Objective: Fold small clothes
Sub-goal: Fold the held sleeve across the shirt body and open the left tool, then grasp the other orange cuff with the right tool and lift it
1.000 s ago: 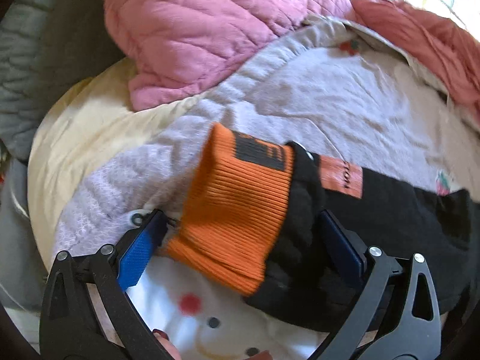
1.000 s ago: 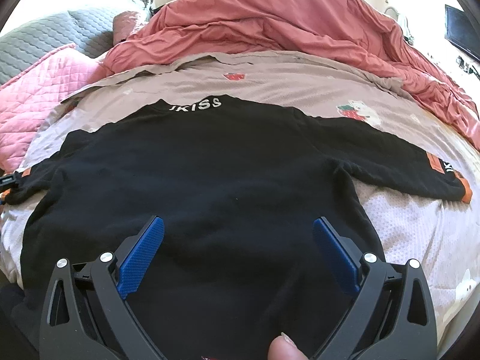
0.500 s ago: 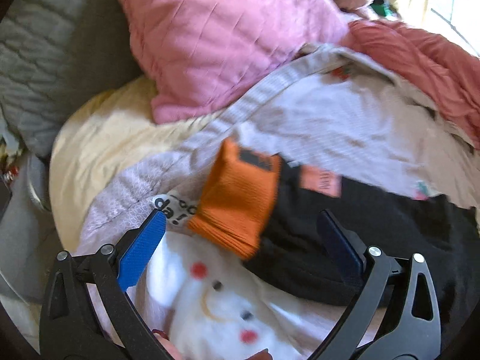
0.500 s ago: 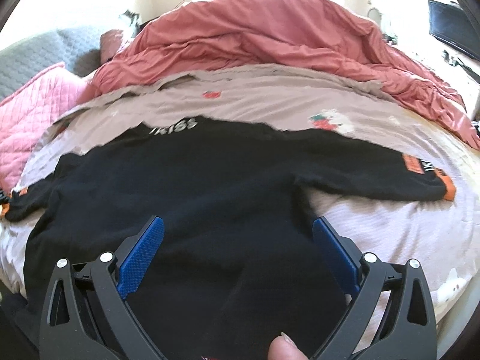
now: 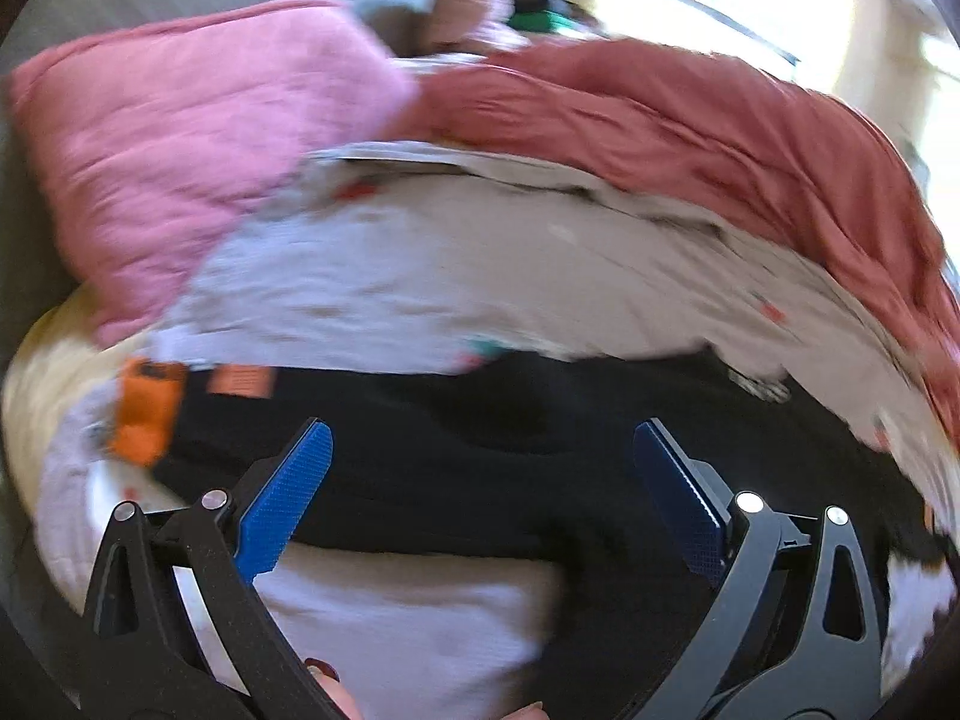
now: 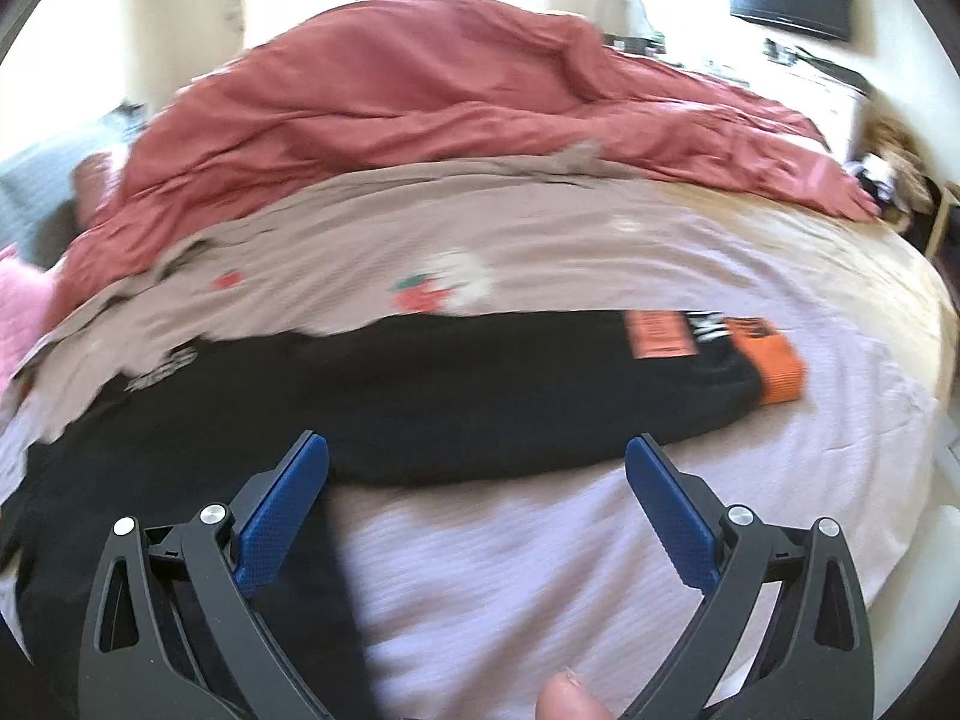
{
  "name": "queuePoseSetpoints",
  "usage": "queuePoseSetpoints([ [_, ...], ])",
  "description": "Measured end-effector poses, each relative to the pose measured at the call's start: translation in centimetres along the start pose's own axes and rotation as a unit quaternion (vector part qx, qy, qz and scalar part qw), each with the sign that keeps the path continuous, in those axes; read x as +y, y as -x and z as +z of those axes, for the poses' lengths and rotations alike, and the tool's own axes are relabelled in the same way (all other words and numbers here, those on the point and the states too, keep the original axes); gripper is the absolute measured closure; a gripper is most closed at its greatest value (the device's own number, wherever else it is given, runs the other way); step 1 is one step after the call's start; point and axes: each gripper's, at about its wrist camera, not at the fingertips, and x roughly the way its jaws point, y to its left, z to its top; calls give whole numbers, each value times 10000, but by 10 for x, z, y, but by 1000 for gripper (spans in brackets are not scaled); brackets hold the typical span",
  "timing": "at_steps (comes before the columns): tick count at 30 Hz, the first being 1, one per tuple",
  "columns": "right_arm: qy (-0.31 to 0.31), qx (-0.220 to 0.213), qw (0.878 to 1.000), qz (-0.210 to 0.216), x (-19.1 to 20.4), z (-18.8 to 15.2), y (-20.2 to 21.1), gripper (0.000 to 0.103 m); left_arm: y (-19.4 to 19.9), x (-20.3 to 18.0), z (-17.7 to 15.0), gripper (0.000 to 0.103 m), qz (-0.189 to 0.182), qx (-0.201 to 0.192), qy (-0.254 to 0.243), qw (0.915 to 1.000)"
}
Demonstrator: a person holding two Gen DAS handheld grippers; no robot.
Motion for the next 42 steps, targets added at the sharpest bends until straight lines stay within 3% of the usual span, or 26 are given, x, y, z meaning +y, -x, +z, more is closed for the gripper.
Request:
queuePoseSetpoints([
  [5, -424, 33, 9979, -491, -61, 11, -15, 4, -20, -75, -17, 8, -391, 245, -529, 9975],
  [12, -719, 235, 9953, -609, -129, 29, -36, 4, -36, -139, -40, 8, -739, 441, -1045, 9908],
  [18, -720, 642, 9920, -815, -165, 40, -77, 5, -61, -175, -59, 8, -657, 442, -1391, 9871],
  [20, -591, 645, 9930, -793, -168, 42, -85, 13, -72, -182, -67, 8, -659, 522, -1421, 9863],
  [22, -425, 662, 9941, -742, -168, 44, -91, 41, -85, -186, -79, 8, -516, 723, -1490, 9848],
  [24, -426, 730, 9953, -482, -169, 45, -99, 53, -96, -186, -90, 8, -425, 899, -1497, 9837],
  [26, -457, 774, 9953, -370, -170, 44, -103, 59, -96, -186, -94, 8, -432, 837, -1494, 9843],
  [28, -478, 649, 9966, -152, -170, 45, -97, 77, -96, -184, -94, 8, -467, 870, -1464, 9843],
  [30, -587, 529, 9969, 41, -172, 50, -90, 88, -96, -183, -95, 8, -490, 884, -1439, 9844],
  [31, -638, 393, 9972, 32, -172, 54, -81, 100, -95, -183, -96, 8, -484, 877, -1439, 9845],
  [34, -776, 56, 9966, 268, -169, 63, -61, 101, -96, -185, -96, 8, -464, 879, -1456, 9843],
  [42, -666, -214, 9951, 696, -131, 87, -27, 101, -96, -183, -95, 8, -540, 864, -1402, 9849],
])
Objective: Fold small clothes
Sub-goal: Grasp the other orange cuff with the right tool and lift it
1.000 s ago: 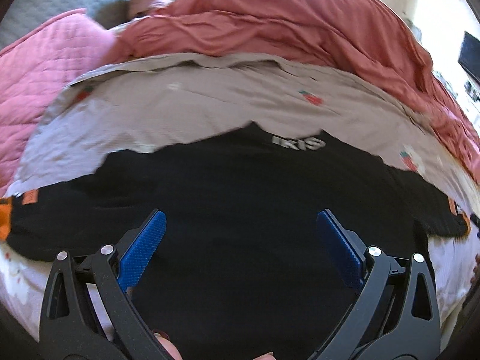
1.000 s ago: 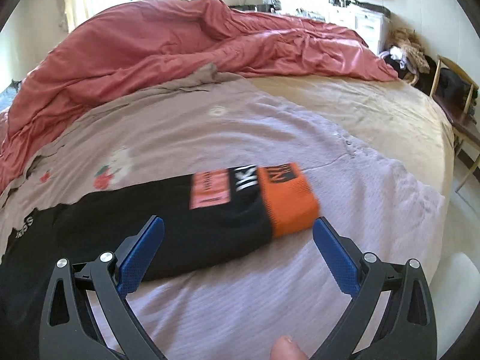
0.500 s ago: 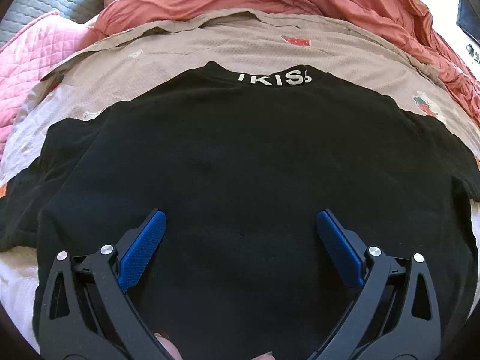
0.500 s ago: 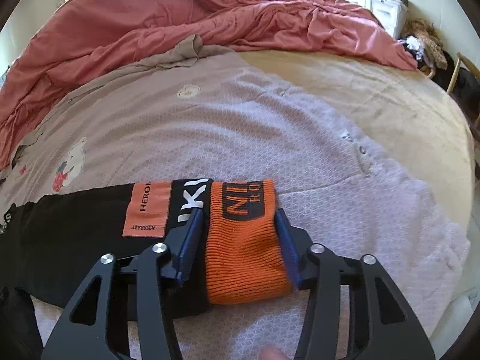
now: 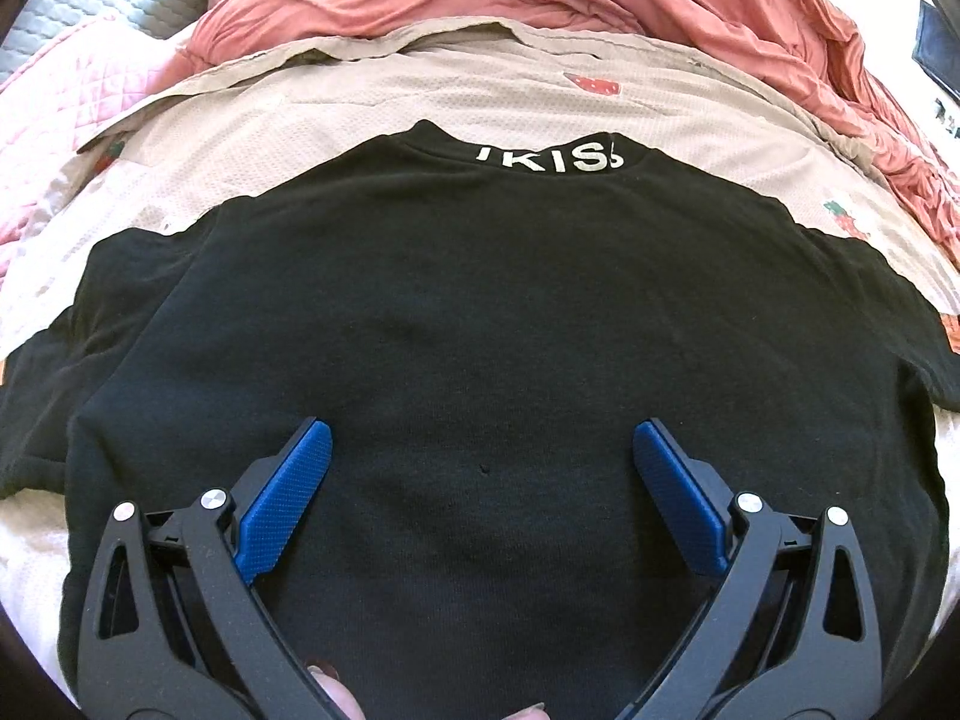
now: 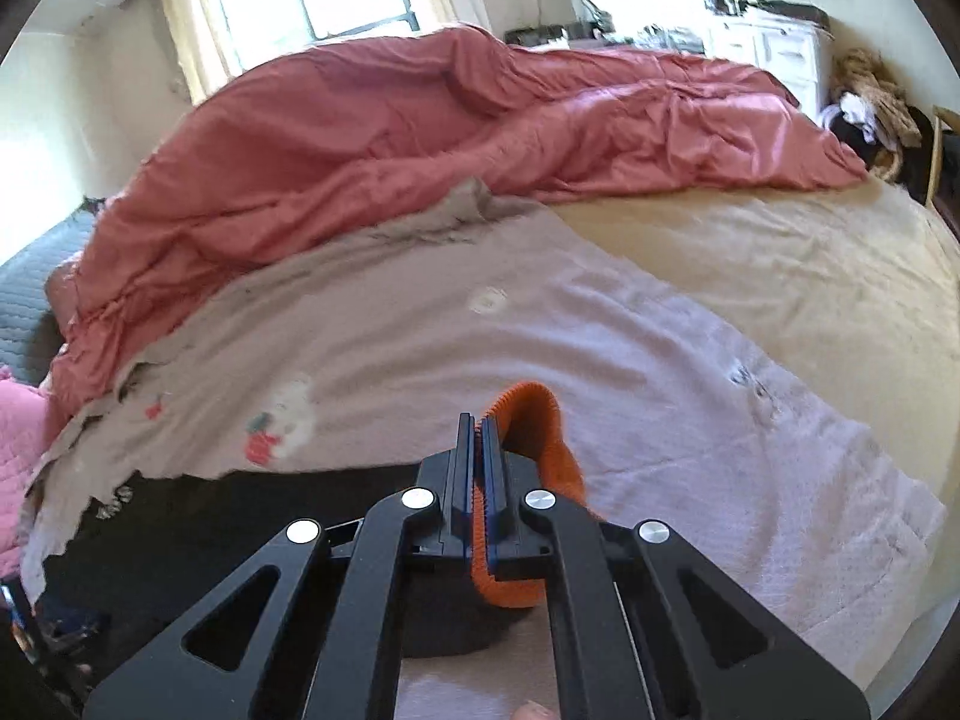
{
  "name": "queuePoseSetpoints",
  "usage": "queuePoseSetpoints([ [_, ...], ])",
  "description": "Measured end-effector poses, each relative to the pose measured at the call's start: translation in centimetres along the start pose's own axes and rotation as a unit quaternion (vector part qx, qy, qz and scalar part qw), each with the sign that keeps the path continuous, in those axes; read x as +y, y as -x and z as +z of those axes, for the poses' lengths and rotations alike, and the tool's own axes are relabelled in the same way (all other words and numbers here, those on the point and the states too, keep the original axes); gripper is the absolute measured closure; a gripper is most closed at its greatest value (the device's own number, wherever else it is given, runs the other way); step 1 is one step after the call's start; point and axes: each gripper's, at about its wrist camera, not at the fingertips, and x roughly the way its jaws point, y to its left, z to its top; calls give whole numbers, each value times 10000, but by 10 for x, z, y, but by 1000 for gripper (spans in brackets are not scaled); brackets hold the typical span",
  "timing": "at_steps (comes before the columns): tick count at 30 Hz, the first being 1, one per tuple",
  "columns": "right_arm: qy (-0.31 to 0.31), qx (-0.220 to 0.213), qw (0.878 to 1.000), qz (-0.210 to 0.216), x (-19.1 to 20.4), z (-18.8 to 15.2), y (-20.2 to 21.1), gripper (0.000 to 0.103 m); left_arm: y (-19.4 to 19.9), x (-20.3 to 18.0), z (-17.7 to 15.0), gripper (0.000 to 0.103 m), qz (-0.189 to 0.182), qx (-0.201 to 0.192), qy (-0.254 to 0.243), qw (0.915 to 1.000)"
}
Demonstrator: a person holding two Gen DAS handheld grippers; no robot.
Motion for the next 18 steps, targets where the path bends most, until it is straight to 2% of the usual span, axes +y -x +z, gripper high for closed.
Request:
queuePoseSetpoints([
  [6, 462, -87, 9969, 631, 72, 9, 14, 101, 13, 12, 0, 8, -212, -251, 233, 9992],
  [10, 871, -87, 9897, 1130, 134, 8, 22, 101, 24, 26, 1, 8, -332, -432, 407, 9977],
  [13, 1192, 9, 9807, 1551, 190, -3, 23, 101, 31, 40, 2, 8, -419, -573, 602, 9957],
  [14, 1331, 104, 9750, 1775, 215, -10, 21, 101, 34, 46, 2, 8, -449, -621, 670, 9948],
  [18, 1714, 420, 9584, 2245, 286, -39, 12, 101, 36, 69, 0, 8, -568, -664, 990, 9912],
])
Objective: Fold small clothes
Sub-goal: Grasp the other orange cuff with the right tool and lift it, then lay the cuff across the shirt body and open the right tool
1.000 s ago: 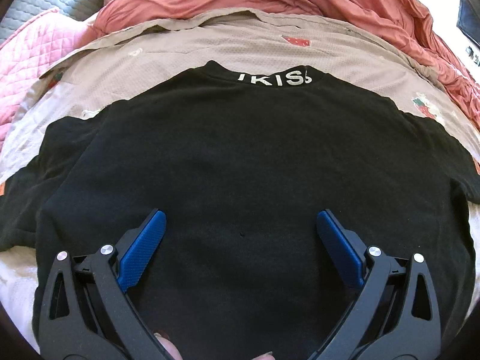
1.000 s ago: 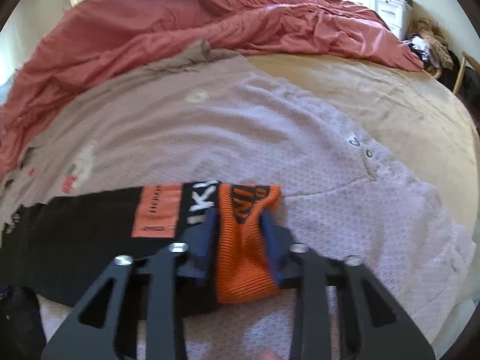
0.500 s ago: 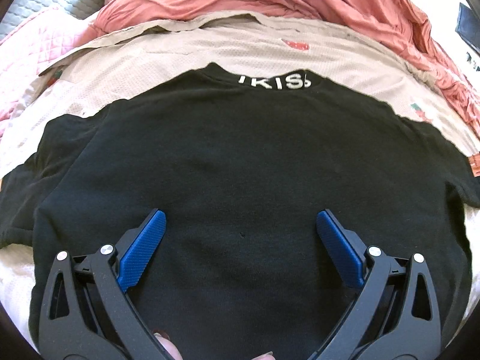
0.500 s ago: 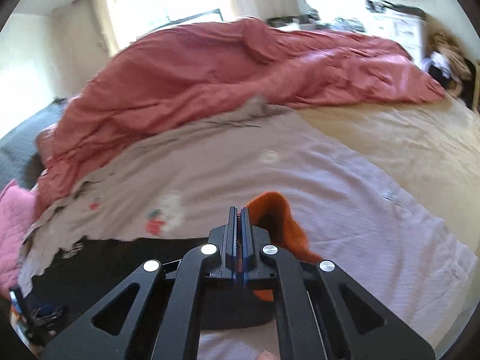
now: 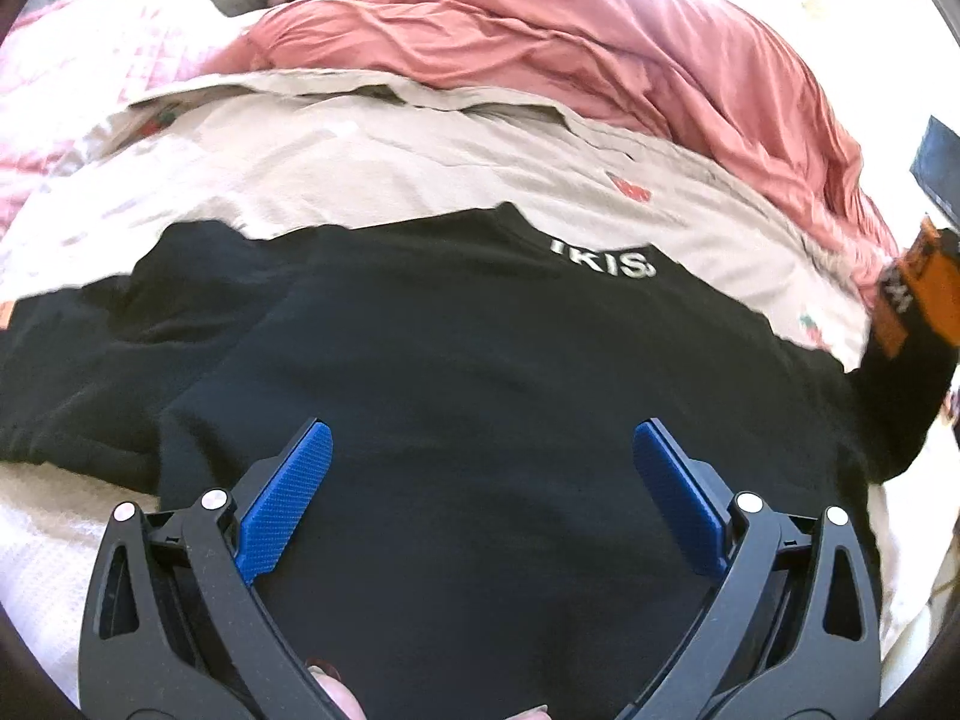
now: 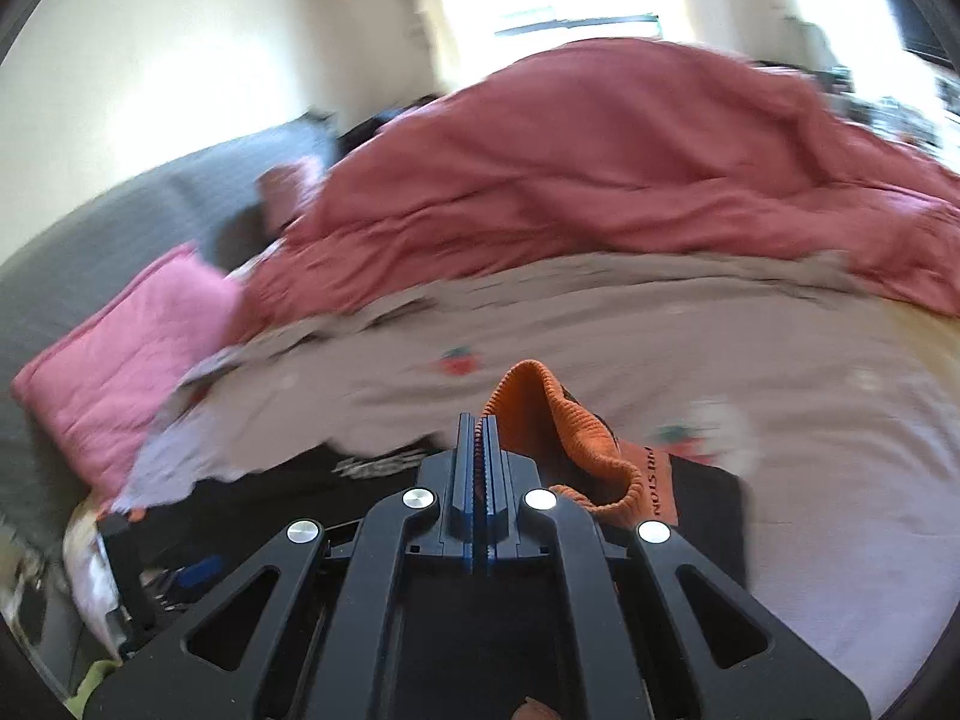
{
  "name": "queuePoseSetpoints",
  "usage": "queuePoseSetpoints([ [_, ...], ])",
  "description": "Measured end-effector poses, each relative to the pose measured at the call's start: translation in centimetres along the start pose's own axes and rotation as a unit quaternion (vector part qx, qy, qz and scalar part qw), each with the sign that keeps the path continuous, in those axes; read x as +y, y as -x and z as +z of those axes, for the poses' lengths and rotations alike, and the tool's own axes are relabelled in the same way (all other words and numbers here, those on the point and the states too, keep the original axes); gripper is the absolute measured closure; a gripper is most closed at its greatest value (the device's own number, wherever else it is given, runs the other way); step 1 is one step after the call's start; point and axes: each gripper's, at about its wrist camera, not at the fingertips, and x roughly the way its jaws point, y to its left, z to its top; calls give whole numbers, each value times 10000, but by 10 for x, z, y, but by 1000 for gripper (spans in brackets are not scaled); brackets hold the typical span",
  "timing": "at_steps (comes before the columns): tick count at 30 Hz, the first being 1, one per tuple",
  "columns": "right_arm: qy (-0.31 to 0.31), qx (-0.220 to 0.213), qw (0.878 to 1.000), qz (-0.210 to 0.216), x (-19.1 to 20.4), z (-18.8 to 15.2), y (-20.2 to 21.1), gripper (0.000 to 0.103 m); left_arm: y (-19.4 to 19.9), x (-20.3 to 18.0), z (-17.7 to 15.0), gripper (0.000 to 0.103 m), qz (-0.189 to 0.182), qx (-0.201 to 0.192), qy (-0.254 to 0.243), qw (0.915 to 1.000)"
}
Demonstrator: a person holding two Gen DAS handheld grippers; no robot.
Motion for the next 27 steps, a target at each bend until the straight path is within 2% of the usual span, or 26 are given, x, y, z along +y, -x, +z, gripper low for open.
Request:
queuePoseSetpoints([
  [4, 253, 398, 9981, 409, 59, -16, -49, 101, -1, 24, 2, 8, -63, 41, 391, 9992],
  [8, 381, 793, 9938, 675, 98, -34, -88, 101, -1, 39, 4, 9, -126, 16, 613, 9980],
  [11, 261, 945, 9896, 1051, 106, -39, -100, 95, 1, 40, 5, 9, -53, -33, 550, 9985],
  [13, 230, 815, 9901, 1117, 104, -37, -94, 81, 2, 39, 5, 9, -88, -30, 544, 9985],
  [16, 150, 554, 9914, 1173, 86, -32, -72, 75, 2, 37, 5, 9, -147, -4, 502, 9986],
  [19, 311, 410, 9960, 732, 67, -36, -54, 60, 4, 30, 4, 9, -410, 69, 474, 9980],
  [22, 414, 407, 9980, 243, 43, -51, -39, 59, 9, 14, 3, 9, -1079, 12, 356, 9935],
  [25, 192, 408, 9990, 67, 19, -67, -28, 57, 4, -7, 5, 10, -1589, 266, 369, 9863],
  [27, -45, 374, 9993, -51, 0, -77, -18, 57, -6, -19, 7, 19, -1760, 497, 444, 9821],
])
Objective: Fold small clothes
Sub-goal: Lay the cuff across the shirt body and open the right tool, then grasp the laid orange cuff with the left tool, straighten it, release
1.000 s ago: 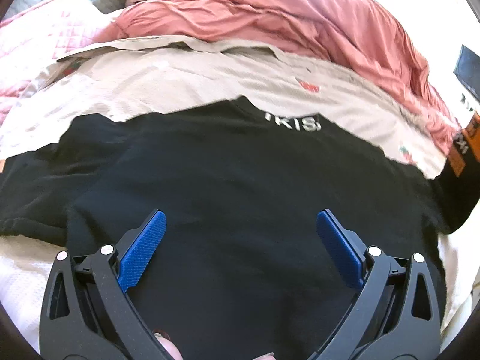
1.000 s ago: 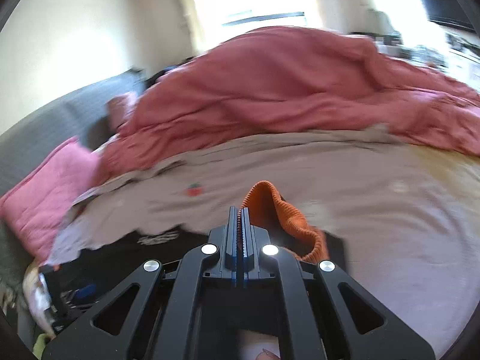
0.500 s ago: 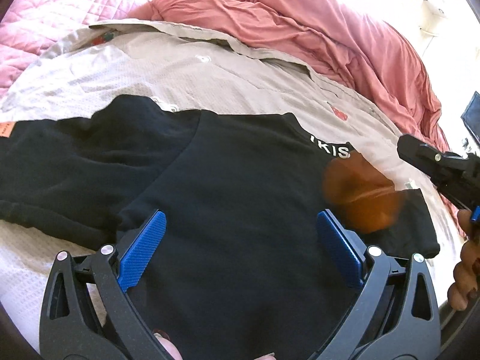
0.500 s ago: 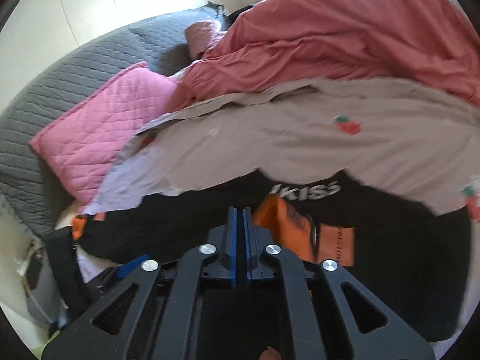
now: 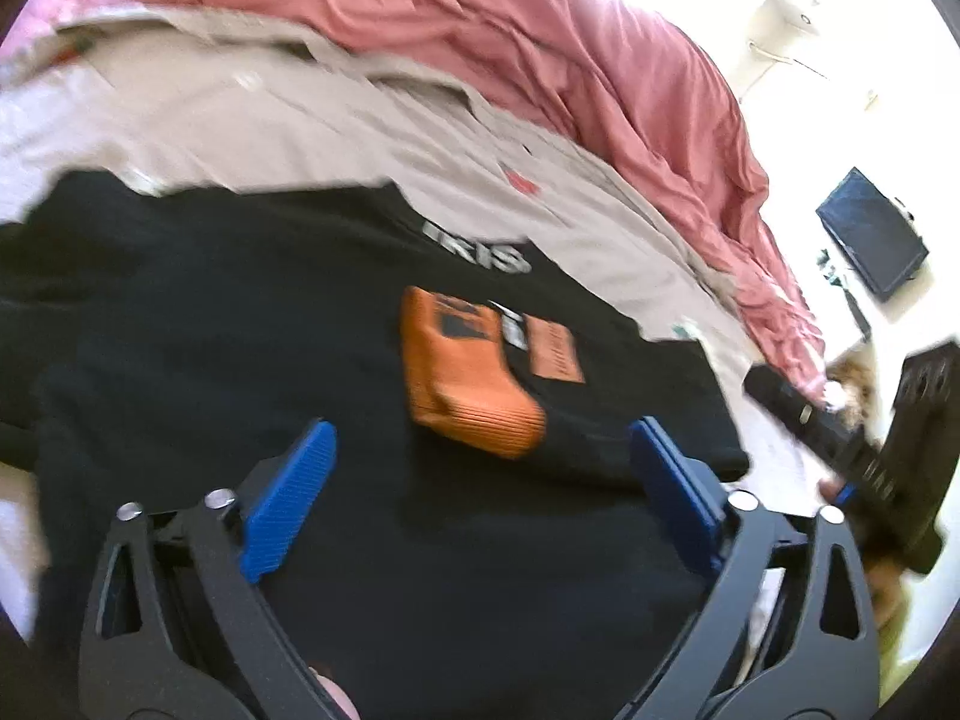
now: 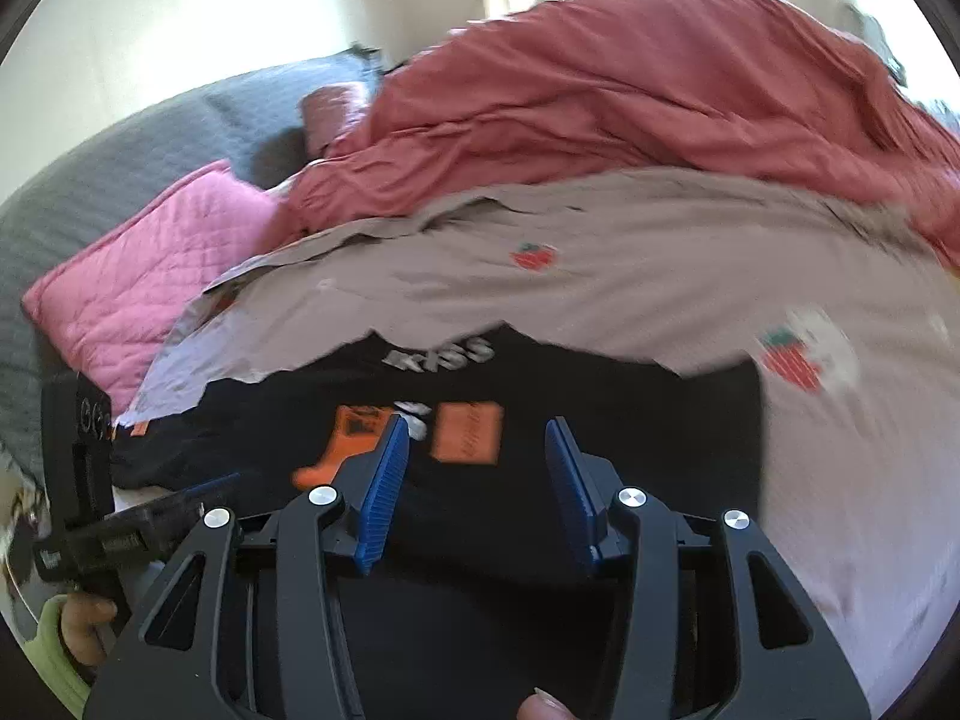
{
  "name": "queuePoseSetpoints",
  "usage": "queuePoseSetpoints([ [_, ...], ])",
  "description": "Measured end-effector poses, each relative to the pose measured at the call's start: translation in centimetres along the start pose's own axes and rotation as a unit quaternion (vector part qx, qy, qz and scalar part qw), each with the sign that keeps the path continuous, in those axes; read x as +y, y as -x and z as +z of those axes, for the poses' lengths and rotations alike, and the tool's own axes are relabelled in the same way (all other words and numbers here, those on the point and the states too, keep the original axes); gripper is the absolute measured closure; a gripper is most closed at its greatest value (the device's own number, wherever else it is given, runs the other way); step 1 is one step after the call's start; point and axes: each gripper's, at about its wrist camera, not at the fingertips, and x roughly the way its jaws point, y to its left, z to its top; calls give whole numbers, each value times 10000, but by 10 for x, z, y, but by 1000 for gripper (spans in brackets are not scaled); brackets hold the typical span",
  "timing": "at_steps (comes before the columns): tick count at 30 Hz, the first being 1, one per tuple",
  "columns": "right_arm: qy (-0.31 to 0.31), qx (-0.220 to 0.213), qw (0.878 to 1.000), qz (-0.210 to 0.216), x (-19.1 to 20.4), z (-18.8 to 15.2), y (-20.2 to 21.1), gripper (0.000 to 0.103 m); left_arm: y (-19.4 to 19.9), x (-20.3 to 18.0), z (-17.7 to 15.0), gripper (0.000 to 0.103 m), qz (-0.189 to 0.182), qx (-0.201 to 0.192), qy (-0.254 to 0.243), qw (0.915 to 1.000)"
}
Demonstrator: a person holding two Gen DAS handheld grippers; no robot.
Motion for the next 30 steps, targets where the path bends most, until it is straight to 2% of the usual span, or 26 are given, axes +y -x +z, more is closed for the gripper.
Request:
queuePoseSetpoints([
  [2, -176, -40, 9998, -46, -13, -7, 7, 57, -18, -3, 3, 24, 66, 298, 201, 9993],
  [5, -392, -61, 9992, -81, -30, -14, 14, 57, -38, 0, 6, 44, 243, 491, 468, 9974],
  [6, -426, -74, 9990, -119, -34, -16, 16, 57, -43, 0, 8, 59, 344, 463, 510, 9970],
  [9, -544, -104, 9983, -174, -43, -19, 21, 57, -49, 0, 12, 84, 326, 396, 510, 9974],
  [10, -606, -125, 9979, -184, -46, -19, 22, 57, -46, -1, 13, 99, 359, 301, 467, 9978],
  [13, -649, -167, 9975, -241, -50, -18, 25, 57, -21, 0, 15, 99, 332, -177, 276, 9989],
  [18, -535, -104, 9981, -285, -41, -16, 18, 57, 23, 19, 25, 99, 801, -924, -65, 9925],
  [20, -406, -1, 9985, -359, -32, -16, 10, 57, 29, 29, 28, 99, 941, -962, -125, 9908],
  [24, -87, 309, 9970, -707, -16, -14, -12, 57, 23, 50, 26, 99, 1025, -743, -30, 9920],
  [30, 279, 384, 9962, -737, 6, -3, -39, 57, 15, 56, 21, 97, 1273, -596, 3, 9901],
])
